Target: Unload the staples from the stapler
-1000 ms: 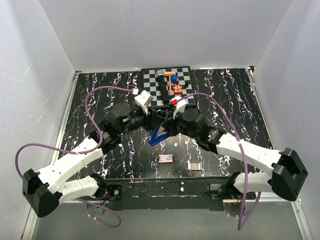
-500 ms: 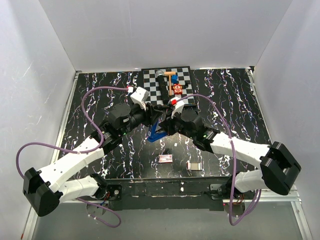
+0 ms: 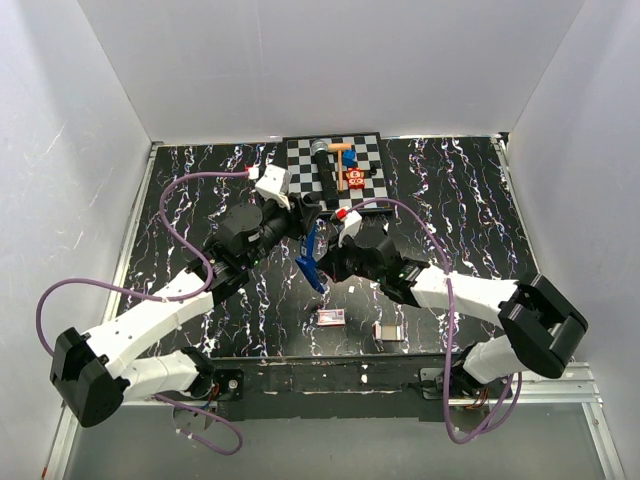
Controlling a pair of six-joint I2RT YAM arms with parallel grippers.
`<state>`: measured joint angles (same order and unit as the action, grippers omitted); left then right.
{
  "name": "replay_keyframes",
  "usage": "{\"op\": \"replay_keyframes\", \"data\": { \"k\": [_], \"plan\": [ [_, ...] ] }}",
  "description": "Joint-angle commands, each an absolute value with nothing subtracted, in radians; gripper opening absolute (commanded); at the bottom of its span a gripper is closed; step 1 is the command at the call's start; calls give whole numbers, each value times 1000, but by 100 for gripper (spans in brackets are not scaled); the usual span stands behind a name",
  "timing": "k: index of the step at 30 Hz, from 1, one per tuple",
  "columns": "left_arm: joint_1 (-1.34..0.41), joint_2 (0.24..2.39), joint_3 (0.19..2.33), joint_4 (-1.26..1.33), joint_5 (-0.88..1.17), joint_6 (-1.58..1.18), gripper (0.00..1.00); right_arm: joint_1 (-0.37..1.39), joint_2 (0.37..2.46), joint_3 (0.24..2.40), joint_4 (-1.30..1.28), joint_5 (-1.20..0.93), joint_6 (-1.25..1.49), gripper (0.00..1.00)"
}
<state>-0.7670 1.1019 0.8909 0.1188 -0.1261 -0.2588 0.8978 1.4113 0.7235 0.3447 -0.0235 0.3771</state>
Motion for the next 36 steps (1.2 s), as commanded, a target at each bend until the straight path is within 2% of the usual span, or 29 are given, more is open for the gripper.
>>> {"op": "replay_keyframes", "data": {
  "k": [1,24,36],
  "plan": [
    [-764,1117,936,230,-170,-278,0,897,1428,729,445,-66,420,1],
    [-764,1302,1060,219,-178,-252,0,897,1516,699,689,-206,558,1],
    [-764,1232,1094,112,-166,-222,0,885,1463,681,646,-179,540,1]
  ]
}}
